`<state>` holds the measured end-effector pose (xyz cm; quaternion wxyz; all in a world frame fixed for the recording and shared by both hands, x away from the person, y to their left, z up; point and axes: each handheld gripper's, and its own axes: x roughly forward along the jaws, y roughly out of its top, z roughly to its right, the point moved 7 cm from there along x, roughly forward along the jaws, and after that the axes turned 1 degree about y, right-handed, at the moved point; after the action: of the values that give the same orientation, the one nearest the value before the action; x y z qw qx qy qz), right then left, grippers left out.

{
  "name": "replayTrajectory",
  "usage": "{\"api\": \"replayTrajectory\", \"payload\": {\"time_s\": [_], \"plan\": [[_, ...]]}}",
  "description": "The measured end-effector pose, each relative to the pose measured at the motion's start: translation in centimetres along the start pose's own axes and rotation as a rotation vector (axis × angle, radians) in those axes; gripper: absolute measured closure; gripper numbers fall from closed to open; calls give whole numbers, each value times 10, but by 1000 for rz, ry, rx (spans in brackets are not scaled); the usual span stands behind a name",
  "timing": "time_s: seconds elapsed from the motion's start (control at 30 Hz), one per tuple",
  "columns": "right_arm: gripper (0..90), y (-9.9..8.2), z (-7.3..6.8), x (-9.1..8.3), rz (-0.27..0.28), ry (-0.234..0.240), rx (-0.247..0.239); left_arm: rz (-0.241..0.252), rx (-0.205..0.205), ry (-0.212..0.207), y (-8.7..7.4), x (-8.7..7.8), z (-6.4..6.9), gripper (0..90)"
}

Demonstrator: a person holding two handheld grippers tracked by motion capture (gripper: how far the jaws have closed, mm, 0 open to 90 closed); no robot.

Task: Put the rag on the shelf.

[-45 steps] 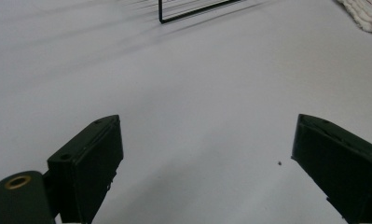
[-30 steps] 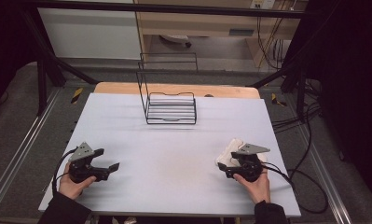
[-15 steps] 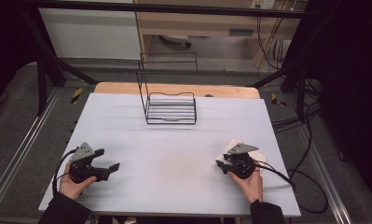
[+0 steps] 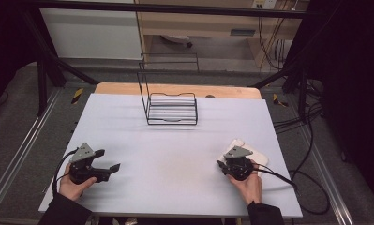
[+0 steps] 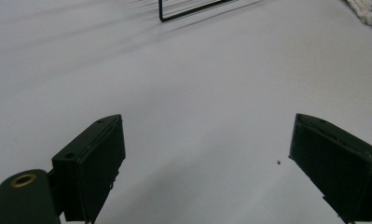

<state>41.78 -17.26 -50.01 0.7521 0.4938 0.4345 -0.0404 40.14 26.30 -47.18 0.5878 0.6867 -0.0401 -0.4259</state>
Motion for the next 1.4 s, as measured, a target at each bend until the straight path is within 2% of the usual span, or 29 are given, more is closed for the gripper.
{"api": "replayTrajectory", "payload": {"time_s": [0.13, 0.43, 0.57, 0.67, 0.73, 0.93, 1.07, 1.3, 1.4], "plan": [[740, 1, 3, 0, -7, -10, -1, -4, 1, 0, 0, 0, -1, 102], [802, 3, 7, -1, -9, -6, 67, -1, -1, 2, 0, 0, -1, 104], [809, 8, 7, -6, 32, 4, 78, -2, 1, 4, 0, 0, -1, 104], [812, 12, 5, -10, 68, 44, 97, -1, -1, 3, 0, 0, -1, 106], [812, 15, 1, -12, 84, 78, 106, -2, 1, 4, 0, 0, -1, 106], [811, 27, -20, -11, 122, 172, 73, -2, 1, 5, 0, 0, -1, 106], [809, 31, -37, -8, 121, 229, 44, -2, 1, 6, 0, 0, -1, 106], [807, 33, -58, 0, 107, 277, -12, -3, 0, 7, 0, 0, -1, 106], [806, 31, -63, 2, 101, 295, -15, -3, 1, 7, 0, 0, -1, 106]]}}
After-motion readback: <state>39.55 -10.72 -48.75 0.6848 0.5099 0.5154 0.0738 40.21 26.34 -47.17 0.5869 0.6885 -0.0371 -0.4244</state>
